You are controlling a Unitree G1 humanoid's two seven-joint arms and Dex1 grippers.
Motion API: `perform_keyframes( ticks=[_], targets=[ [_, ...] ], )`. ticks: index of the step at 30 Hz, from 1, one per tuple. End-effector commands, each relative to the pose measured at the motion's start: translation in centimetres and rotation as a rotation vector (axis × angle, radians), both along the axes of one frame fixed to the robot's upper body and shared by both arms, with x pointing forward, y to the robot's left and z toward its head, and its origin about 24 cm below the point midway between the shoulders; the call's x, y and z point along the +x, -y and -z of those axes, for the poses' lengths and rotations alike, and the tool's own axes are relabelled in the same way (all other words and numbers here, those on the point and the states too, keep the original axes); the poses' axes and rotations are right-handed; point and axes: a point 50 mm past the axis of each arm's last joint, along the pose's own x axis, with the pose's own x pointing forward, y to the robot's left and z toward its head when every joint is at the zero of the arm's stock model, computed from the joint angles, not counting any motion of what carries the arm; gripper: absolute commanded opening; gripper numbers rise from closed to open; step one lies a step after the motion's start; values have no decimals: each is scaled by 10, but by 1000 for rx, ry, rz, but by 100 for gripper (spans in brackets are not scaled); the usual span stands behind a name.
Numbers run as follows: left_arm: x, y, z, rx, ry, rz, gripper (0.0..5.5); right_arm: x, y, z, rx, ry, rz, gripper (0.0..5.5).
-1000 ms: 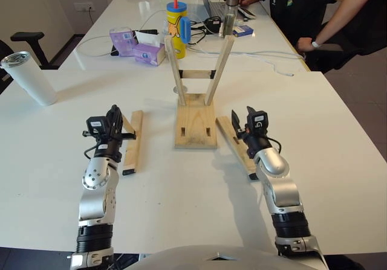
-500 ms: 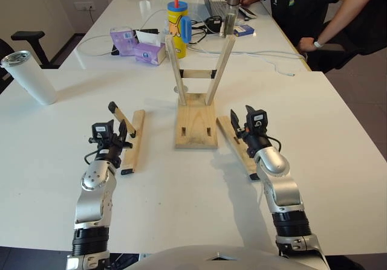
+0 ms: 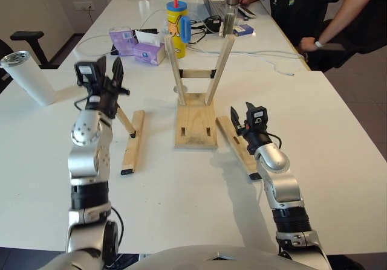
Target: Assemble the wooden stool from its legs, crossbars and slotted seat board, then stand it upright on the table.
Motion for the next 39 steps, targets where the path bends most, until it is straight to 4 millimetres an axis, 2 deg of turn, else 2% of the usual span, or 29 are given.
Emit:
perform_keyframes(
  ticks=[1,3,4,7,10,12,13,15,19,24,28,33,39],
  targets=[
    [21,-20,-23,-39,-12,-30,179,4,0,-4,-4,14,-2,250],
    [27,-26,-21,-70,-71,-37,179,4,-1,-4,-5,14,-1,250],
    [27,-27,-12,-83,-117,-35,179,4,-1,-3,-5,14,1,250],
    [22,-21,36,-123,-348,-25,179,3,0,-3,-3,12,7,250],
    [4,8,90,-128,-548,59,179,3,0,-3,-3,10,4,250],
    [-6,23,114,-154,-623,89,179,3,0,-3,-4,11,4,250],
    [-10,26,119,-161,-636,87,179,4,-1,-4,-4,11,-2,250],
    [-11,28,114,-166,-608,84,179,6,0,-5,-6,10,-7,250],
    [-3,15,93,-121,-535,41,179,5,0,-4,-11,7,-11,250],
    [-1,7,79,-98,-480,5,179,6,0,-4,-9,8,-9,250],
    [0,9,54,-91,-375,17,179,6,-2,-5,-6,10,-10,250],
    [-12,7,64,-70,-433,46,179,6,-1,-5,-9,11,-12,250],
    [-43,2,81,-41,-572,120,179,4,0,-4,-11,9,-4,250]
  ],
)
